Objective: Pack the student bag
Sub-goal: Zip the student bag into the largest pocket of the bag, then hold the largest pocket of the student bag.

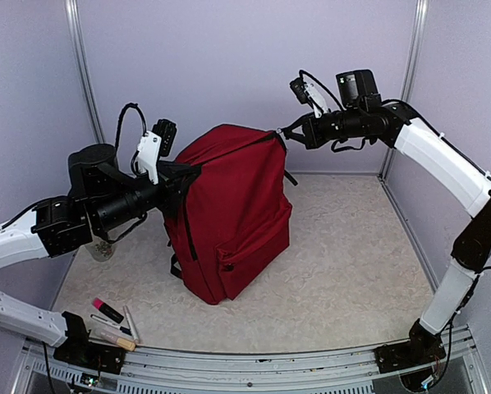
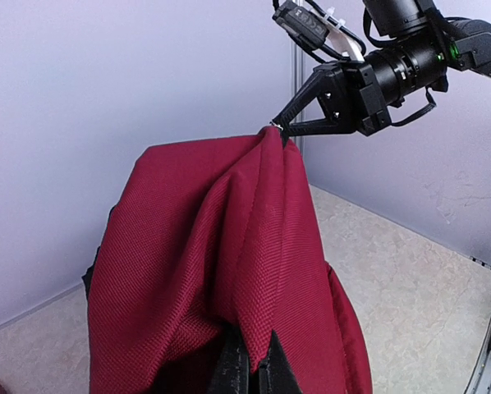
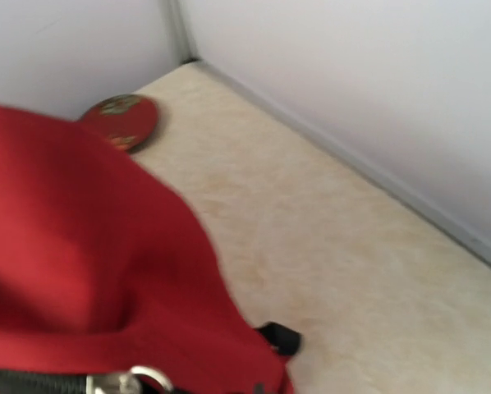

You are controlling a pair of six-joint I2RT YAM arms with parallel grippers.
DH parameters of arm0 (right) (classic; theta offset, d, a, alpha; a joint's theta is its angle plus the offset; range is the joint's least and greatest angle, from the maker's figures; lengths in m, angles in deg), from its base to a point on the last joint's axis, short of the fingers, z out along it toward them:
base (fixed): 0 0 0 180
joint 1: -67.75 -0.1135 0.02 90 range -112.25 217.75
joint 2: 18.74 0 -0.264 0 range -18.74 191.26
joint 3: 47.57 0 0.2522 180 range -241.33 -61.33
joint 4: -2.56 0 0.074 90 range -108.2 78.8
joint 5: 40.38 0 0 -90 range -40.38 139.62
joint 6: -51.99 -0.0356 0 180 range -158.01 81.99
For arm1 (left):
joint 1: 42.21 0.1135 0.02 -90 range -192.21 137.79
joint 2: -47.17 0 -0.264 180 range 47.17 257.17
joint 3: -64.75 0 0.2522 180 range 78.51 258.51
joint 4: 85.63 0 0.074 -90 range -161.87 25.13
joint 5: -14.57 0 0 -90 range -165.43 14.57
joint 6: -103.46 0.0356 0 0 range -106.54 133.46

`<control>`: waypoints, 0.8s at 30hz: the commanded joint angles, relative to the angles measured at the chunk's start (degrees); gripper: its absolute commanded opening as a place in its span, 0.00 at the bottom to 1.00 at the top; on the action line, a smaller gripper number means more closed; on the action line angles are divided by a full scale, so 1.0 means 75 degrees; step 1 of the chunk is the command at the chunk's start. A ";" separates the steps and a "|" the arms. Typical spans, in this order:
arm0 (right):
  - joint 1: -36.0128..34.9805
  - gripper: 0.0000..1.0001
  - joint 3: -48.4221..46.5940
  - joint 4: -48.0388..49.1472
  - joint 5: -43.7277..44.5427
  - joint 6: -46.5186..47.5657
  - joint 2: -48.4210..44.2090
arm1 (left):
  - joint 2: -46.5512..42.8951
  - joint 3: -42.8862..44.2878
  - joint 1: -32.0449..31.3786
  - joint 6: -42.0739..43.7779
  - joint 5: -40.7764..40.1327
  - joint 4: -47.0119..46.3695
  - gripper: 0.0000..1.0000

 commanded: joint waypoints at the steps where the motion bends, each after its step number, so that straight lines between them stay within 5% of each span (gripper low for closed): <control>1: 0.0879 0.00 -0.0441 0.0077 0.0574 -0.0175 0.0196 | -0.1025 -0.0228 0.0095 0.0058 -0.0679 0.0419 0.00; 4: 0.0755 0.00 -0.0211 0.0072 0.0189 -0.0251 0.0102 | -0.1125 -0.0219 0.0137 0.0198 -0.0798 0.0715 0.02; 7: 0.0520 0.00 0.0068 0.0107 0.0008 -0.0200 -0.0058 | -0.0905 0.0174 0.0073 0.0633 0.0019 0.1110 0.65; 9: 0.0359 0.00 0.0158 0.0081 -0.0156 -0.0193 -0.0113 | -0.0506 0.0766 -0.0137 0.0927 0.0229 0.1344 0.81; 17: -0.0150 0.00 0.0171 0.0119 -0.0395 -0.0189 -0.0160 | 0.2208 0.3798 -0.0533 0.1769 0.0233 0.2240 0.98; 24: -0.0182 0.00 0.0275 0.0103 -0.0510 -0.0181 -0.0255 | 0.4831 0.6599 0.0046 0.1766 -0.0895 0.3800 0.95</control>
